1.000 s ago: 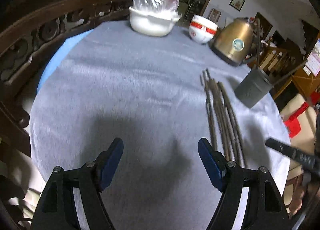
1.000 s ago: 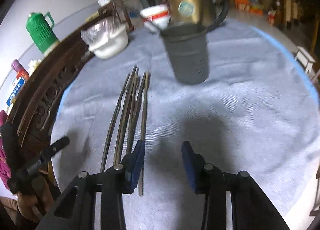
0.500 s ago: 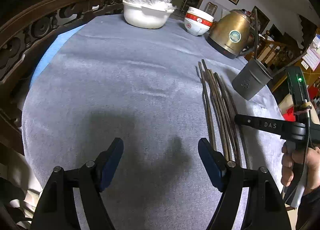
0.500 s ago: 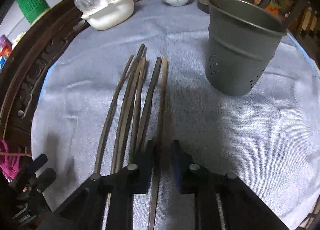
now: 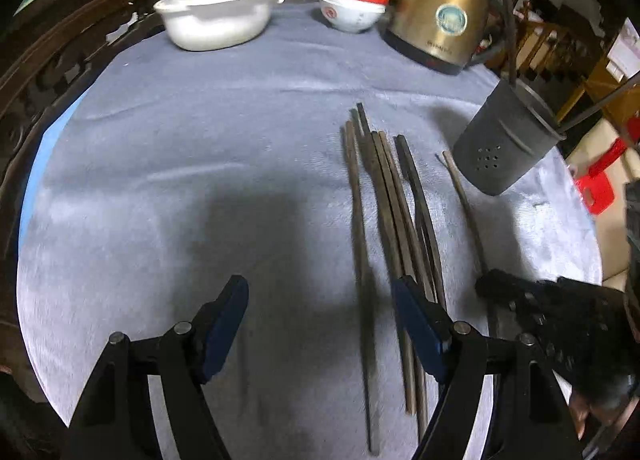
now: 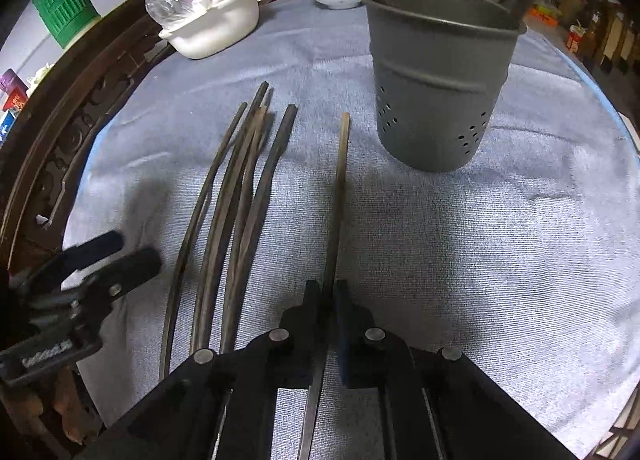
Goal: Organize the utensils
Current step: 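Grasp another chopstick with the right tool while the left tool grasps one too, then lift both chopsticks, carry them over the grey cup and lower them in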
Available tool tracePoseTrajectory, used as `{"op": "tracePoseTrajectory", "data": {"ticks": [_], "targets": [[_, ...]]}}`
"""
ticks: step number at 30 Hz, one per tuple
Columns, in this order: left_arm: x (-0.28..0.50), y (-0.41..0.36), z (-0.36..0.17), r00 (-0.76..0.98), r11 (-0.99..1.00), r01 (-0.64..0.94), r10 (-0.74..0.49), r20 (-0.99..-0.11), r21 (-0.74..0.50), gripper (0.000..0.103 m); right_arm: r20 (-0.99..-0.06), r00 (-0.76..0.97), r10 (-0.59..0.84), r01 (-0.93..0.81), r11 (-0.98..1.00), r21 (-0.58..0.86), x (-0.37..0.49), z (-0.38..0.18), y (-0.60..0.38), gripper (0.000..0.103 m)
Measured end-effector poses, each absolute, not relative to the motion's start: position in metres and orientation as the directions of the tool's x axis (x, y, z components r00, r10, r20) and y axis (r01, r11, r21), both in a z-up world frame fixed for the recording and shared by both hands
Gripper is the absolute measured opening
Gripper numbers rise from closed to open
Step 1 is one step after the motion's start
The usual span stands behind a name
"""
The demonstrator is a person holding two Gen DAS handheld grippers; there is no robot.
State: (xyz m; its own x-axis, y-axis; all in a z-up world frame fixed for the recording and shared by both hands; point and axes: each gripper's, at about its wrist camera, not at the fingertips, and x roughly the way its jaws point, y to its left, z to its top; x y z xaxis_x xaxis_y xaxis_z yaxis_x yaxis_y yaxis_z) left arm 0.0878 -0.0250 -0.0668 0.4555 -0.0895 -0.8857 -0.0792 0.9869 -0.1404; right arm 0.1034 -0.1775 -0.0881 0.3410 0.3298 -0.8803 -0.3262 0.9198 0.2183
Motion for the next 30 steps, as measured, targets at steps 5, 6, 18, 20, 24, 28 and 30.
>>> {"op": "tracePoseTrajectory", "data": {"ticks": [5, 6, 18, 20, 24, 28, 30], "targets": [[0.101, -0.040, -0.076, 0.404, 0.999, -0.046, -0.006, -0.915, -0.027, 0.017, -0.874, 0.336, 0.350, -0.328, 0.914, 0.240, 0.103, -0.087, -0.186, 0.010], [0.101, -0.038, -0.077, 0.392, 0.998, -0.044, -0.020, -0.920, -0.041, 0.005, -0.874, 0.335, 0.352, -0.331, 0.913, 0.241, 0.102, -0.088, -0.186, 0.010], [0.035, 0.029, -0.078, 0.408, 0.945, -0.179, -0.183, -0.894, -0.275, 0.005, -0.873, 0.299, 0.386, -0.326, 0.901, 0.287, 0.082, -0.086, -0.197, 0.010], [0.036, 0.028, -0.078, 0.414, 0.946, -0.148, -0.207, -0.886, -0.290, 0.013, -0.876, 0.295, 0.381, -0.329, 0.901, 0.281, 0.084, -0.085, -0.196, 0.011], [0.047, 0.032, -0.070, 0.413, 0.941, -0.142, -0.225, -0.882, -0.307, 0.053, -0.878, 0.298, 0.375, -0.322, 0.905, 0.277, 0.094, -0.077, -0.191, 0.011], [0.065, 0.037, -0.061, 0.424, 0.955, -0.155, -0.166, -0.891, -0.251, 0.055, -0.878, 0.321, 0.355, -0.310, 0.915, 0.257, 0.110, -0.067, -0.187, 0.014], [0.081, 0.038, -0.062, 0.403, 0.959, -0.161, -0.153, -0.902, -0.235, 0.055, -0.888, 0.310, 0.339, -0.305, 0.920, 0.244, 0.123, -0.068, -0.182, 0.014]]}}
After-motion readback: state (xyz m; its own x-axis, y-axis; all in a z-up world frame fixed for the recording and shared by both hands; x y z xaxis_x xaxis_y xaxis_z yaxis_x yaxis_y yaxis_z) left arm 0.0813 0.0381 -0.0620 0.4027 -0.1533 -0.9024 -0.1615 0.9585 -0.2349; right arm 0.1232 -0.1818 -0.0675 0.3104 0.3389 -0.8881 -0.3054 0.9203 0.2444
